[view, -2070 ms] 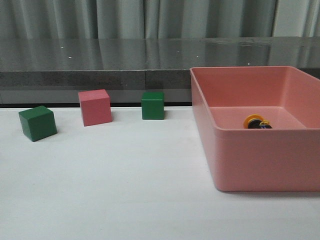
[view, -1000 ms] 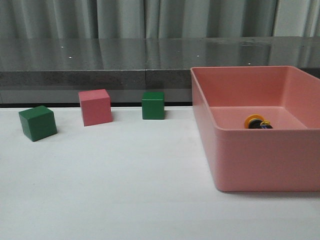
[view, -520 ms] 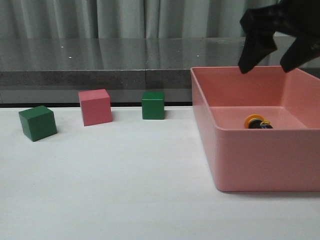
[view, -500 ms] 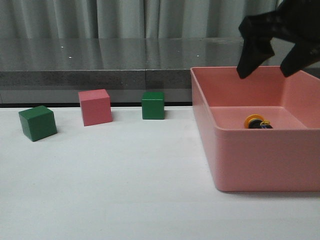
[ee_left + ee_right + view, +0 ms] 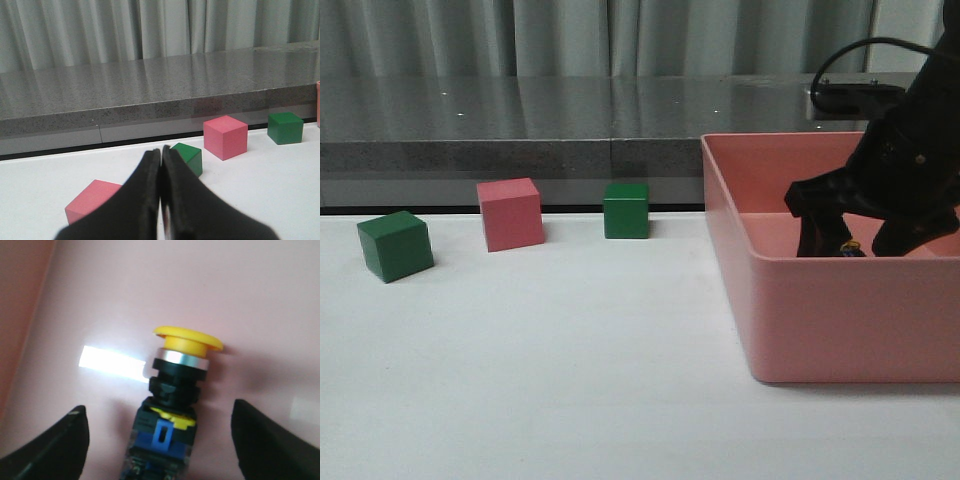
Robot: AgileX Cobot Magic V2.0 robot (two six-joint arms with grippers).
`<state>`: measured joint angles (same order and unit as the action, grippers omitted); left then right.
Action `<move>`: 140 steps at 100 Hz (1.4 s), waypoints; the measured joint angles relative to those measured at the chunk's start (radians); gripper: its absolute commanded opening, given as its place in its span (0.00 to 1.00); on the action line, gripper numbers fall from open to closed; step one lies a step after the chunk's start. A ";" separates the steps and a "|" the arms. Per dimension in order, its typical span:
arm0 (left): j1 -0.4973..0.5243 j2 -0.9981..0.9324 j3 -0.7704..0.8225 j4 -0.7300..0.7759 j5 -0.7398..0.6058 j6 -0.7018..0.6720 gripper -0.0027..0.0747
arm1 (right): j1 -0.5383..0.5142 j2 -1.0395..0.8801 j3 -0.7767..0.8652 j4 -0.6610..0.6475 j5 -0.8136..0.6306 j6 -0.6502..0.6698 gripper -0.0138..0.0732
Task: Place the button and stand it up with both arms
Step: 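Lower the right gripper into the pink bin onto the yellow button, then grasp the button and carry it out of the bin with the right gripper, then lower the button onto the table on its side and open the right gripper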
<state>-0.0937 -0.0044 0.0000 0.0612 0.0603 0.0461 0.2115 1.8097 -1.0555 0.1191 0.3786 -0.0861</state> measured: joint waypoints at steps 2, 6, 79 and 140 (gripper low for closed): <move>0.000 0.000 0.000 0.000 0.000 0.000 0.01 | -0.002 0.007 0.000 -0.001 -0.002 0.000 0.72; 0.000 0.000 0.000 0.000 0.000 0.000 0.01 | -0.005 0.018 0.000 -0.002 -0.006 0.000 0.64; 0.000 0.000 0.000 0.000 0.000 0.000 0.01 | 0.335 -0.117 -0.304 -0.011 0.158 -0.399 0.19; 0.000 0.000 0.000 0.000 0.000 0.000 0.01 | 0.564 0.285 -0.506 -0.011 0.168 -0.753 0.30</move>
<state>-0.0937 -0.0044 0.0000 0.0612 0.0603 0.0461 0.7754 2.0951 -1.5617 0.1082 0.5461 -0.8387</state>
